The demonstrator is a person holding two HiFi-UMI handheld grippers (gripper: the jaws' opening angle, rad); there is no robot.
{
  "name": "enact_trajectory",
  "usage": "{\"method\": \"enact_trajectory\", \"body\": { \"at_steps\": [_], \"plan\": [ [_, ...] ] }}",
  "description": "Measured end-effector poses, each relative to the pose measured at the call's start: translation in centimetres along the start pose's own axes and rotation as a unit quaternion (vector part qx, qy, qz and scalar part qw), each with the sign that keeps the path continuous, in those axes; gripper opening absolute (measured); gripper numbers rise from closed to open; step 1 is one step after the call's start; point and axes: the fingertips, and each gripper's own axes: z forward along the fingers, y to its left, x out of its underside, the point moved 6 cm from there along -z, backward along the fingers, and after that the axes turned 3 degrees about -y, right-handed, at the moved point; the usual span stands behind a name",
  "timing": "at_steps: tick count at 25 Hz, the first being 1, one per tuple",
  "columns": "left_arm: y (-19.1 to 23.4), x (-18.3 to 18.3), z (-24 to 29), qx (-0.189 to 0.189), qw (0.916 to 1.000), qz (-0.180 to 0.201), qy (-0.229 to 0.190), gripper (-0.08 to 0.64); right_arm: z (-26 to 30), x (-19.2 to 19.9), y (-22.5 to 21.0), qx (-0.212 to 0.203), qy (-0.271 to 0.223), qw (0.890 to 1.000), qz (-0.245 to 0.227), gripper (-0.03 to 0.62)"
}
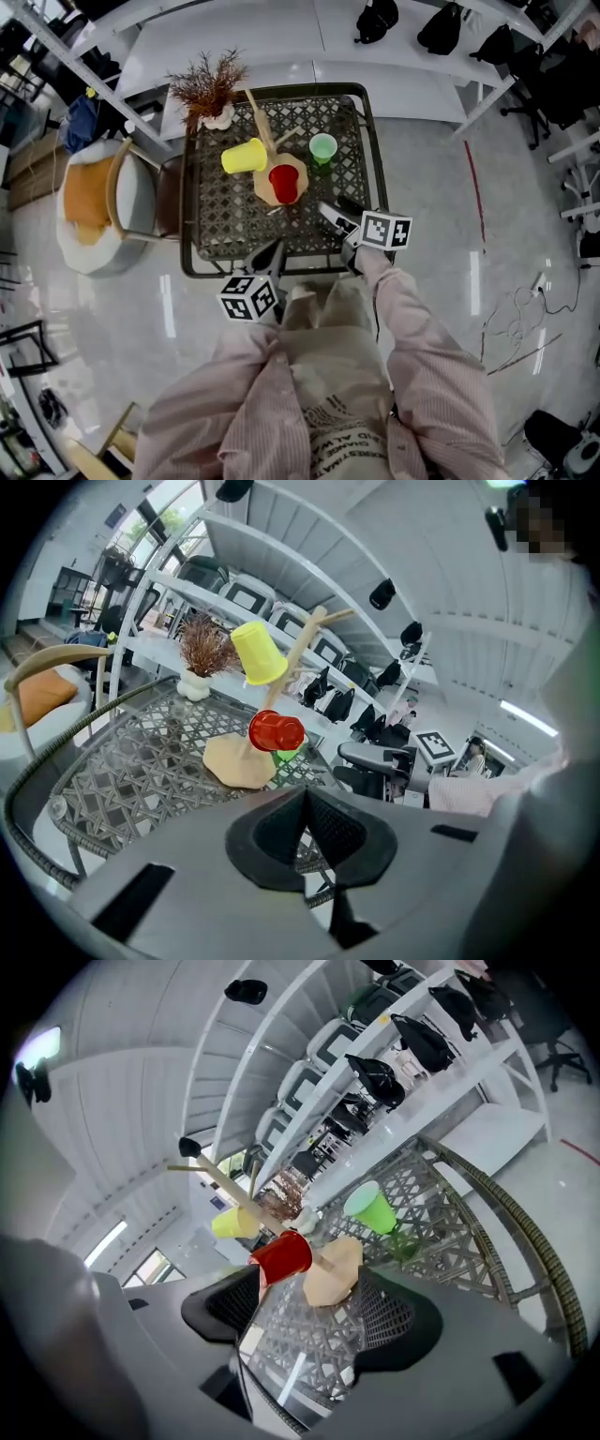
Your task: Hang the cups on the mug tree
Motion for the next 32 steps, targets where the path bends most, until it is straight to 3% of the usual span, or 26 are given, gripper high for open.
{"method": "enact_trajectory", "body": {
  "at_steps": [6,13,27,32],
  "plan": [
    [-0.7,0.0,1.7,-0.012,0.9999,-0.008,0.003,-0.002,0.4,-1.4,-1.5,0.012,0.008,0.999,-0.038,0.318],
    [-2.0,0.6,4.3,-0.045,0.9984,-0.033,0.0,-0.002,2.5,-3.6,-4.3,0.016,0.051,0.993,-0.108,0.318],
    [-3.4,0.9,9.9,-0.121,0.9879,-0.085,-0.047,-0.002,8.2,-6.3,-9.2,-0.009,0.117,0.965,-0.233,0.318],
    [-3.6,1.0,10.9,-0.149,0.9815,-0.102,-0.065,-0.002,10.1,-6.7,-9.5,-0.03,0.139,0.947,-0.289,0.318]
  ]
}}
